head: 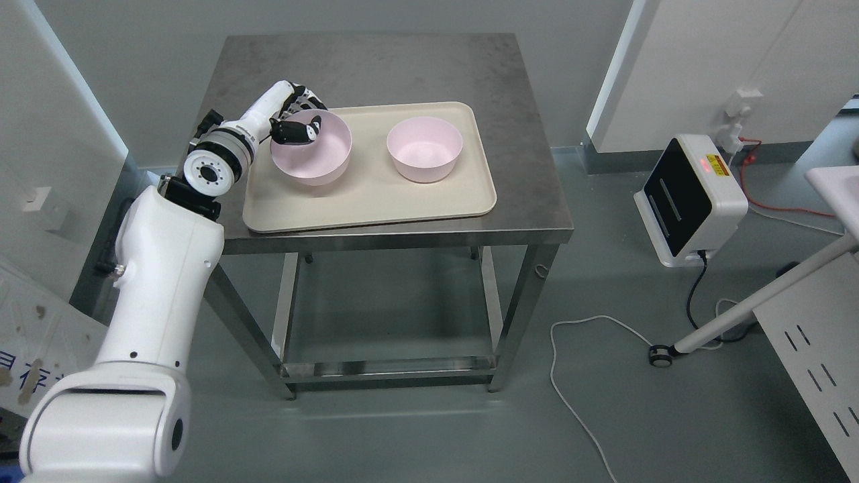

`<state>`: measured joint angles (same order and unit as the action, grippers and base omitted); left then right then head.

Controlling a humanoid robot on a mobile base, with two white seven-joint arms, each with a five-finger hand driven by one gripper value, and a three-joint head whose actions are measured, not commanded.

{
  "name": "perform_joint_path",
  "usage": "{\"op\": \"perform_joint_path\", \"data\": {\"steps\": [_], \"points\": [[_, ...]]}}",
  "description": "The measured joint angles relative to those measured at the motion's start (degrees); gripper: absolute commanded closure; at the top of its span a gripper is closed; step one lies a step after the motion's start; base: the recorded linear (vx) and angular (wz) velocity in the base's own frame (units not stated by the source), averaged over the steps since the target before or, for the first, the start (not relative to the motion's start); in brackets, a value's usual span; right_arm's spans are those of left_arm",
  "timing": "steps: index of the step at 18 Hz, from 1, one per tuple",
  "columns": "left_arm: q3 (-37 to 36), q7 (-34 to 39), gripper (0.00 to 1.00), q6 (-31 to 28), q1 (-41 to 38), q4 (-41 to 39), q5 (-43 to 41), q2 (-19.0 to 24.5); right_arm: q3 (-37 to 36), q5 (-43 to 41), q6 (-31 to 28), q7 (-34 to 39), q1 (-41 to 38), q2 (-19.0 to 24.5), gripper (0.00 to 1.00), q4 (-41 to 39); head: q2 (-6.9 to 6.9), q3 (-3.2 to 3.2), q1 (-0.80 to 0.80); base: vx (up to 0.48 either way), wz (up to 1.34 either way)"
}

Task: Stack pink IKEA bowls on left shelf middle
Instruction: 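Grasp the rim of the nearer pink bowl with the left hand, then lift the held bowl and place it into the other pink bowl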

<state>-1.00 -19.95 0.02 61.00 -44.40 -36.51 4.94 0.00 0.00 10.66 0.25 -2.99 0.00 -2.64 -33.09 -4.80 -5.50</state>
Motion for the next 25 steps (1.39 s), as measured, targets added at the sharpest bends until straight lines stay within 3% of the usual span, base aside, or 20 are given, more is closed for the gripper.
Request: {"op": "perform_joint_path", "data": {"steps": [4, 10, 21, 23, 25], "points": [[-1.7, -0.3, 0.99, -0.7, 2.0, -1.6, 1.3, -1.6, 0.0, 0.0, 0.0, 0.2, 0.0, 0.0, 0.00, 0.0, 0.00, 0.00, 0.00, 0.000, 0.00], [-12.2, 1.1, 0.98, -2.5, 3.9, -2.0, 7.7, -3.1, 0.0, 0.0, 0.0, 0.2, 0.0, 0.0, 0.00, 0.0, 0.00, 0.00, 0.00, 0.000, 0.00], [-26.2, 15.2, 0.95, -3.3, 7.8, 3.6, 16.1, -4.3, 0.0, 0.0, 0.0, 0.0, 0.0, 0.0, 0.00, 0.0, 0.00, 0.00, 0.00, 0.000, 0.00], [-27.1, 16.3, 0.91, -3.3, 8.1, 4.3, 16.5, -4.4, 0.0, 0.0, 0.0, 0.0, 0.0, 0.0, 0.00, 0.0, 0.00, 0.00, 0.00, 0.000, 0.00], [-27.7, 16.9, 0.77, -3.3, 8.2, 5.0, 16.7, -4.5, 0.0, 0.0, 0.0, 0.0, 0.0, 0.0, 0.00, 0.0, 0.00, 0.00, 0.00, 0.000, 0.00]]}}
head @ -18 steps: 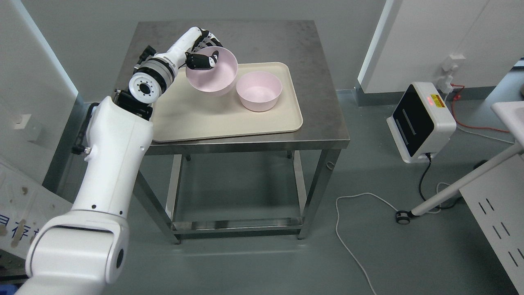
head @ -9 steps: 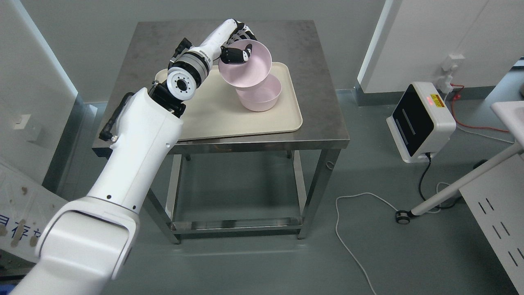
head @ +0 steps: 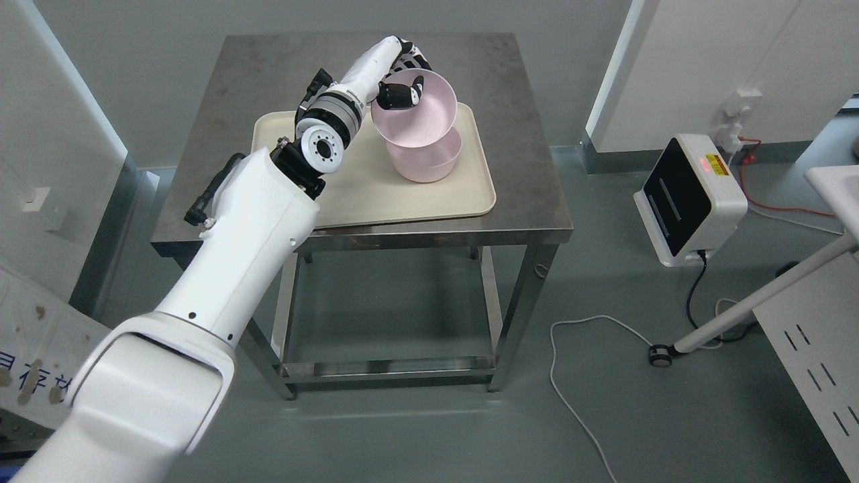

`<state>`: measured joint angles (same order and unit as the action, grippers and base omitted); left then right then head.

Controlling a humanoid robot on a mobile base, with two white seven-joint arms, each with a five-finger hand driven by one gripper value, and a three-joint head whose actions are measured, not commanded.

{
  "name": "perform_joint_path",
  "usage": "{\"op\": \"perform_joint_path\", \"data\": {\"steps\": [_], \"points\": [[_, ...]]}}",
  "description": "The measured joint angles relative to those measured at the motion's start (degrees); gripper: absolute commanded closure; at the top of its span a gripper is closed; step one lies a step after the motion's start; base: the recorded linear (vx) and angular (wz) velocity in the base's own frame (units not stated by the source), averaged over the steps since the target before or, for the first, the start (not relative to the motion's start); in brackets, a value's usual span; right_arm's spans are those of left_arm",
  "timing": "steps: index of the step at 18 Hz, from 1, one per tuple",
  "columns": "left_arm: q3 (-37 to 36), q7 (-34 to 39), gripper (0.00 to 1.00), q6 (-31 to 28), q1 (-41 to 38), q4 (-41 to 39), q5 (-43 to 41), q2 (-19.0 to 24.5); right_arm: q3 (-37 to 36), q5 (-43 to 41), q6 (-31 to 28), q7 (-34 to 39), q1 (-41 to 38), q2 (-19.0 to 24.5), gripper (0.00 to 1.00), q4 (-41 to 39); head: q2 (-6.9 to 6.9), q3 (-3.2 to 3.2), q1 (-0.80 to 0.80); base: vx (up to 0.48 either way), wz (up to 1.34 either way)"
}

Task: Stack pink IKEA bowls on left shelf middle
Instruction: 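Lift the held bowl and place it into the other pink bowl, then release the stacked bowl and reposition the left hand at the stack's rim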

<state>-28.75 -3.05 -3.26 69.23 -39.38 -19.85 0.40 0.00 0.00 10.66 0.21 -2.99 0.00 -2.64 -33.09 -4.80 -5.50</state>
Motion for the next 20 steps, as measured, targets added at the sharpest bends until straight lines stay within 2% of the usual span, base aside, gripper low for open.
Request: {"op": "perform_joint_path", "data": {"steps": [2, 4, 7, 9, 10, 14, 18, 20], "points": [[-0.4, 0.8, 0.61, 0.0, 0.1, 0.5, 0.1, -0.1, 0.0, 0.0, 0.0, 0.0, 0.0, 0.0, 0.00, 0.0, 0.00, 0.00, 0.00, 0.000, 0.00], [-0.6, 1.3, 0.51, 0.0, 0.2, 1.0, 0.1, -0.1, 0.0, 0.0, 0.0, 0.0, 0.0, 0.0, 0.00, 0.0, 0.00, 0.00, 0.00, 0.000, 0.00], [-0.3, 1.6, 0.12, -0.1, 0.3, 1.4, 0.2, -0.2, 0.0, 0.0, 0.0, 0.0, 0.0, 0.0, 0.00, 0.0, 0.00, 0.00, 0.00, 0.000, 0.00], [0.6, 2.0, 0.03, -0.2, 0.3, 1.5, 0.3, -0.2, 0.0, 0.0, 0.0, 0.0, 0.0, 0.0, 0.00, 0.0, 0.00, 0.00, 0.00, 0.000, 0.00], [1.4, 2.3, 0.00, -0.1, 0.2, 1.1, 0.5, -0.2, 0.0, 0.0, 0.0, 0.0, 0.0, 0.0, 0.00, 0.0, 0.00, 0.00, 0.00, 0.000, 0.00], [5.0, 1.0, 0.00, 2.8, -1.8, -2.2, 5.2, -0.3, 0.0, 0.0, 0.0, 0.0, 0.0, 0.0, 0.00, 0.0, 0.00, 0.00, 0.00, 0.000, 0.00], [7.7, -10.4, 0.00, 4.7, -9.2, -11.1, 11.6, -0.3, 0.0, 0.0, 0.0, -0.1, 0.0, 0.0, 0.00, 0.0, 0.00, 0.00, 0.00, 0.000, 0.00], [7.8, -13.3, 0.02, 5.3, -13.6, -15.3, 11.9, -0.3, 0.0, 0.0, 0.0, -0.2, 0.0, 0.0, 0.00, 0.0, 0.00, 0.00, 0.00, 0.000, 0.00]]}}
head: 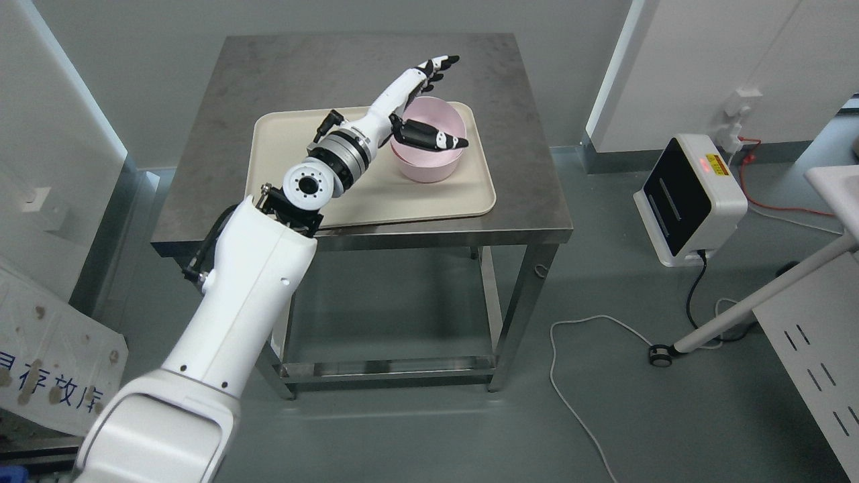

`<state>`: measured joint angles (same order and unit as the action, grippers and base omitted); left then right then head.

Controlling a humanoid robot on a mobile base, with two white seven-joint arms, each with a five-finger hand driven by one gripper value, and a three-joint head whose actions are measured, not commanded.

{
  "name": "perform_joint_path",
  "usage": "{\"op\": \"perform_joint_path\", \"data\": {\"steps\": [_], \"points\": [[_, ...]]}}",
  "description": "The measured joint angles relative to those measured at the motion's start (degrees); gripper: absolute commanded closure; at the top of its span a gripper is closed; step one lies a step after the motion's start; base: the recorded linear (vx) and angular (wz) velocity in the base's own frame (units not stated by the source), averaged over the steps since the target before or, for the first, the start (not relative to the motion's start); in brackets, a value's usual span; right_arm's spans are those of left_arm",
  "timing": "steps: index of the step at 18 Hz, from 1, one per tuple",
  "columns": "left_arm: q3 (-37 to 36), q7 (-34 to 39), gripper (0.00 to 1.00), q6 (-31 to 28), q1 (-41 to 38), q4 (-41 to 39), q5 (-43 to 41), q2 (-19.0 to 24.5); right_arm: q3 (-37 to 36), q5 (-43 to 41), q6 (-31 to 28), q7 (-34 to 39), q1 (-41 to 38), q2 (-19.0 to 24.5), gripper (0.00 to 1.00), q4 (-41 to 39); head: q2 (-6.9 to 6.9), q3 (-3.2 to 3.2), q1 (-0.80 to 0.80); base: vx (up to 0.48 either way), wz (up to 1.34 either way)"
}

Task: Stack pink IKEA bowls on left shelf middle
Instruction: 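Release the stacked bowl and reposition the left hand at the stack's rim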

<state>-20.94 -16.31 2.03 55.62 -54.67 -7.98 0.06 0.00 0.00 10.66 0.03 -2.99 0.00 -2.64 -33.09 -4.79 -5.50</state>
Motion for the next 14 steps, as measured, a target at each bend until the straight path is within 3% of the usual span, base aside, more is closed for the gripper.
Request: {"op": "perform_joint_path", "data": {"steps": [6, 14], "points": [[-0.3, -2.4, 0.10, 0.4, -5.4, -8.2, -12.9, 0.0, 0.0, 0.0, 0.0, -0.1, 0.0, 0.0, 0.00, 0.0, 0.00, 0.00, 0.00, 0.000, 0.00], [-1.7, -8.3, 0.17, -8.8, -3.2, -12.1, -35.4, 0.0, 0.0, 0.0, 0.0, 0.2, 0.0, 0.0, 0.00, 0.0, 0.00, 0.00, 0.00, 0.000, 0.00]]}}
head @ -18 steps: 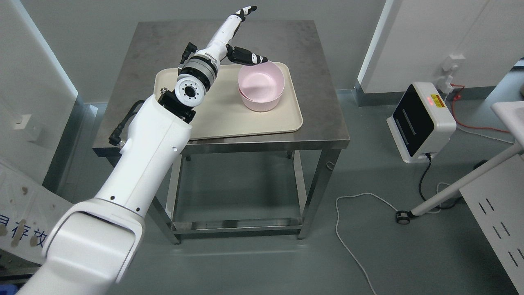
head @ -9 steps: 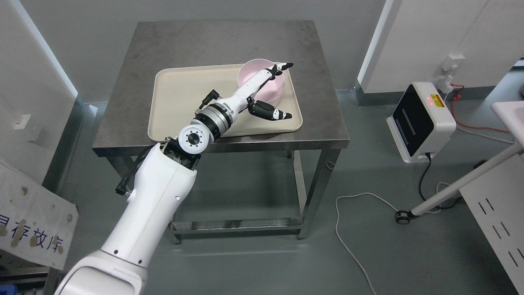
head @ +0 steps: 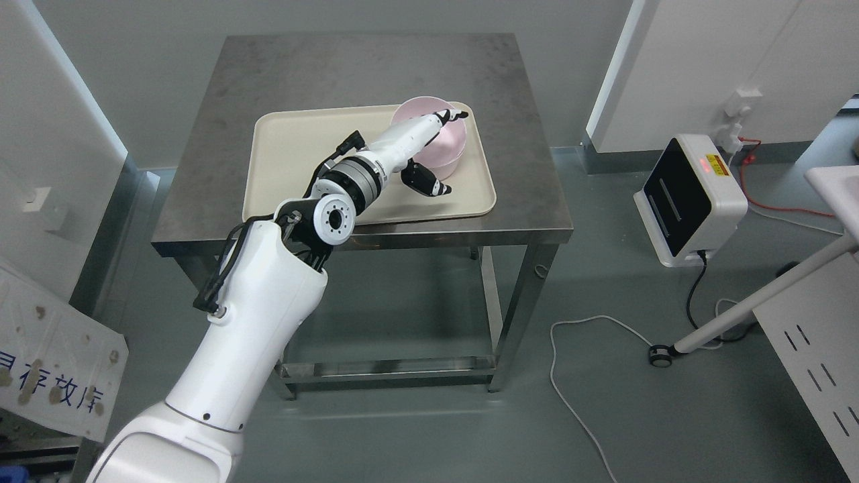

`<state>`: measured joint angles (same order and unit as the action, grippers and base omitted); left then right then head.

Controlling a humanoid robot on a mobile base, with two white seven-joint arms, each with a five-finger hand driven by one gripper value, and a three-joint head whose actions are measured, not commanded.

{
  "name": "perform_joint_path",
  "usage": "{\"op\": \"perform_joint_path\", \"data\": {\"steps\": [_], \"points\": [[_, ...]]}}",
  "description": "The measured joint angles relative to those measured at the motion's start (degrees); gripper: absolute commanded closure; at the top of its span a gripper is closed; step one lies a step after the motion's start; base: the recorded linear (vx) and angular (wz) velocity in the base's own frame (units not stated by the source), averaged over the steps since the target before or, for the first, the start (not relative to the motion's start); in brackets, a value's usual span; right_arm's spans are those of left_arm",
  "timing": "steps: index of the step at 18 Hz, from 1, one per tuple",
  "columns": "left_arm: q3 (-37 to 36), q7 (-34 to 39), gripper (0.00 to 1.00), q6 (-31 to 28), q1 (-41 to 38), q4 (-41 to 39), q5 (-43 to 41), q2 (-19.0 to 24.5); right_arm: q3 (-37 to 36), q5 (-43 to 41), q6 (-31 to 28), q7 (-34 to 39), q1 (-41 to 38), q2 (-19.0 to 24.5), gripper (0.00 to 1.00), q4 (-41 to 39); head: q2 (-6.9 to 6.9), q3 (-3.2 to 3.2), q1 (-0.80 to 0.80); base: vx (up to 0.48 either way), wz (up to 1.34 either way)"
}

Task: Stack pink IKEA bowls on left shelf middle
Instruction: 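Release the stacked bowl and reposition the left hand at the stack's rim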

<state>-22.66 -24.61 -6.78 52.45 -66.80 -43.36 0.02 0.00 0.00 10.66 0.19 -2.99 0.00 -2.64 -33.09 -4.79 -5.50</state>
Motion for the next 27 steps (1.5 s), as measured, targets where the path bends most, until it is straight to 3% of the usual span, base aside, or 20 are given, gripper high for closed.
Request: {"op": "perform_joint_path", "data": {"steps": [5, 16, 19, 23, 27], "points": [[-1.6, -1.6, 0.34, -1.1, 2.2, 1.1, -5.4, 0.0, 0.0, 0.0, 0.0, 0.0, 0.0, 0.0, 0.00, 0.0, 0.00, 0.00, 0.00, 0.000, 0.00], [-6.9, -1.7, 0.37, -1.2, 4.3, 5.6, -9.8, 0.0, 0.0, 0.0, 0.0, 0.1, 0.0, 0.0, 0.00, 0.0, 0.00, 0.00, 0.00, 0.000, 0.00], [-7.9, -1.6, 0.50, -1.3, 4.4, 6.7, -10.8, 0.0, 0.0, 0.0, 0.0, 0.2, 0.0, 0.0, 0.00, 0.0, 0.00, 0.00, 0.00, 0.000, 0.00], [-8.8, -1.4, 0.60, -1.1, 4.5, 7.8, -11.4, 0.0, 0.0, 0.0, 0.0, 0.3, 0.0, 0.0, 0.00, 0.0, 0.00, 0.00, 0.00, 0.000, 0.00], [-8.2, -1.4, 0.81, 0.4, 4.5, 8.5, -11.5, 0.0, 0.0, 0.0, 0.0, 0.2, 0.0, 0.0, 0.00, 0.0, 0.00, 0.00, 0.00, 0.000, 0.00]]}}
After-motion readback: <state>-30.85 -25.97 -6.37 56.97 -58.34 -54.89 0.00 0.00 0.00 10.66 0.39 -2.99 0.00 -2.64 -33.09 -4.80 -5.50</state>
